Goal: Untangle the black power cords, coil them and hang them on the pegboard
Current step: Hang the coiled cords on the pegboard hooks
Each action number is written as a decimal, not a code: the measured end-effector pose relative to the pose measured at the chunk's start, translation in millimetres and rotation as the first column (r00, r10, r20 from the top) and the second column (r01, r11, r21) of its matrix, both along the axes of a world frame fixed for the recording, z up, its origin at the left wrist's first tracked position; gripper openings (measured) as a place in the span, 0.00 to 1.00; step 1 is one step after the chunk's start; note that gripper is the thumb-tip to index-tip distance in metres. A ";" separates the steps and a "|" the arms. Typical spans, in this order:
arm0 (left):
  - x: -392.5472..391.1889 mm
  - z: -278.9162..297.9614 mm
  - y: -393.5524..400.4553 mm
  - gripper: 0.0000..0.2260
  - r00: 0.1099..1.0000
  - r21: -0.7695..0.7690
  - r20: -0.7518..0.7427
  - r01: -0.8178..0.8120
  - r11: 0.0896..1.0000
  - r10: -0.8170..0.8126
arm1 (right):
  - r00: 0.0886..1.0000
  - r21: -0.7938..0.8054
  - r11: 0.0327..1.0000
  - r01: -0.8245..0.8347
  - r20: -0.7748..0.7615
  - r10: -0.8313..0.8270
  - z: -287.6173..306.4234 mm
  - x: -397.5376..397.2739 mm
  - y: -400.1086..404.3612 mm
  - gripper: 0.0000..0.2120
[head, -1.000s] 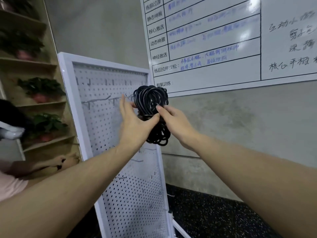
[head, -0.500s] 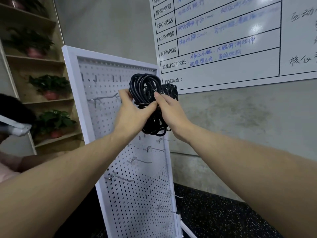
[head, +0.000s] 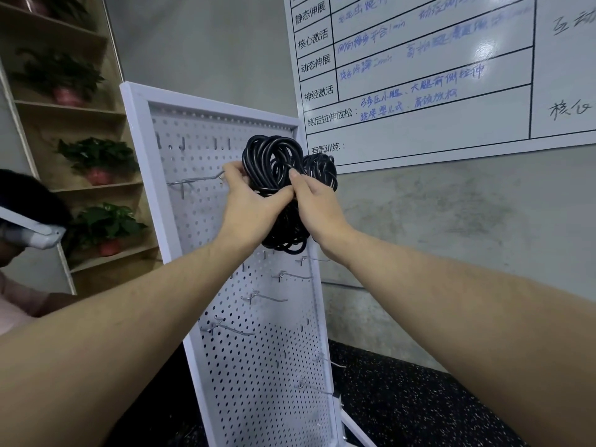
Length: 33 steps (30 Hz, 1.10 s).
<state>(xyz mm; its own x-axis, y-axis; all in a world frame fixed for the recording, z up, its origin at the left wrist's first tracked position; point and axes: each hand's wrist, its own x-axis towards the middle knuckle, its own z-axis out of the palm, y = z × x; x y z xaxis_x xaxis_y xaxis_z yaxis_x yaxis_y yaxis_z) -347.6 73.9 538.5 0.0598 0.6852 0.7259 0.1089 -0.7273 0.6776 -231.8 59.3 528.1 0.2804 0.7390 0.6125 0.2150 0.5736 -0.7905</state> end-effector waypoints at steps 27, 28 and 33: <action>2.9 -125.4 -69.9 0.36 0.924 0.104 -0.361 -0.093 0.990 0.125 | 0.995 -0.480 0.875 0.057 0.102 -0.009 -109.4 75.7 -66.2 0.16; 7.2 -139.0 -73.6 0.33 0.915 0.089 -0.394 -0.062 0.994 0.092 | 0.993 -0.517 0.852 0.079 0.116 -0.021 -124.4 83.8 -70.6 0.15; 30.1 -221.4 -65.9 0.19 0.813 -0.185 -0.547 0.116 0.976 -0.200 | 0.987 -0.686 0.718 0.119 0.159 -0.011 -209.0 114.6 -86.2 0.10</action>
<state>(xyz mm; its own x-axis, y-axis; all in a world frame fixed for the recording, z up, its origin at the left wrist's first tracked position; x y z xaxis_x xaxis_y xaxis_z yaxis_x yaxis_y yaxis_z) -317.5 8.0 317.1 0.5423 0.7198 0.4333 0.3906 -0.6726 0.6285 -117.2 -26.9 319.1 0.2993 0.9538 -0.0278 0.3646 -0.1413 -0.9204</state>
